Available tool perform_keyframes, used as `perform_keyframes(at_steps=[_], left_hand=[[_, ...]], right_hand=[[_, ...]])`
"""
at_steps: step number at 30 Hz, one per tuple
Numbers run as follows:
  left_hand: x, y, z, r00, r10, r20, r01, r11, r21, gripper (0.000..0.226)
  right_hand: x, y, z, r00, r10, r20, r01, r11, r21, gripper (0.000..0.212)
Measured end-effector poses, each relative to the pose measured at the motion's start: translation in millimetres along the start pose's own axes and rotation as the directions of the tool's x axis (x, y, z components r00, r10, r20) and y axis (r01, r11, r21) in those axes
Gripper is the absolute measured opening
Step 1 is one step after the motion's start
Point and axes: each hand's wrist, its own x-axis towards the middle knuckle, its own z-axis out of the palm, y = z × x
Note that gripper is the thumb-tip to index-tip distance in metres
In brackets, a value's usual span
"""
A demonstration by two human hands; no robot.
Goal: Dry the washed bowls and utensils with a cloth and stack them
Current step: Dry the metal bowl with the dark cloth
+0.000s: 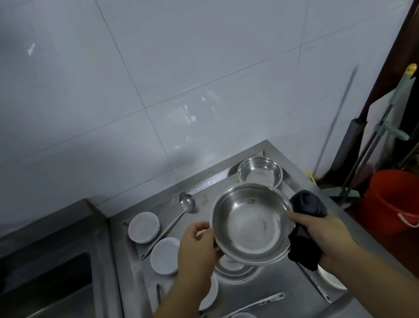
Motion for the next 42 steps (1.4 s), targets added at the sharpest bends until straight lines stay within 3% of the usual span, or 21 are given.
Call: perform_keyframes(at_steps=[8,11,17,25,33,37,42], left_hand=[[62,-9,89,0.987,-0.133,-0.086,0.131,0.991,-0.03,0.016],[90,-11,120,0.982,-0.155,-0.11,0.154,0.988,-0.01,0.015],[145,-15,164,0.966,-0.175,-0.192,0.198,0.974,0.111,0.008],[237,-9,189,0.967,-0.106,-0.233,0.166,0.953,0.255,0.007],[319,-24,202,0.963,-0.063,-0.261,0.166,0.905,0.391,0.021],[345,-45,195,0.963,-0.048,-0.265,0.166,0.879,0.446,0.009],[350,-50,199,0.957,0.024,-0.287,0.152,0.806,0.573,0.012]], right_hand=[[103,-47,-39,0.999,0.033,-0.022,-0.035,0.996,-0.088,0.027],[144,-65,-46,1.0,-0.01,0.003,0.01,0.976,-0.219,0.024],[234,-81,-50,0.999,-0.018,-0.04,-0.001,0.899,-0.439,0.043],[318,-94,-19,0.994,-0.103,-0.044,0.057,0.808,-0.586,0.023],[401,-80,6,0.985,-0.169,0.036,0.133,0.607,-0.783,0.017],[418,-65,16,0.963,-0.26,0.073,0.199,0.499,-0.844,0.031],[431,-50,17,0.951,-0.301,0.063,0.176,0.365,-0.914,0.023]])
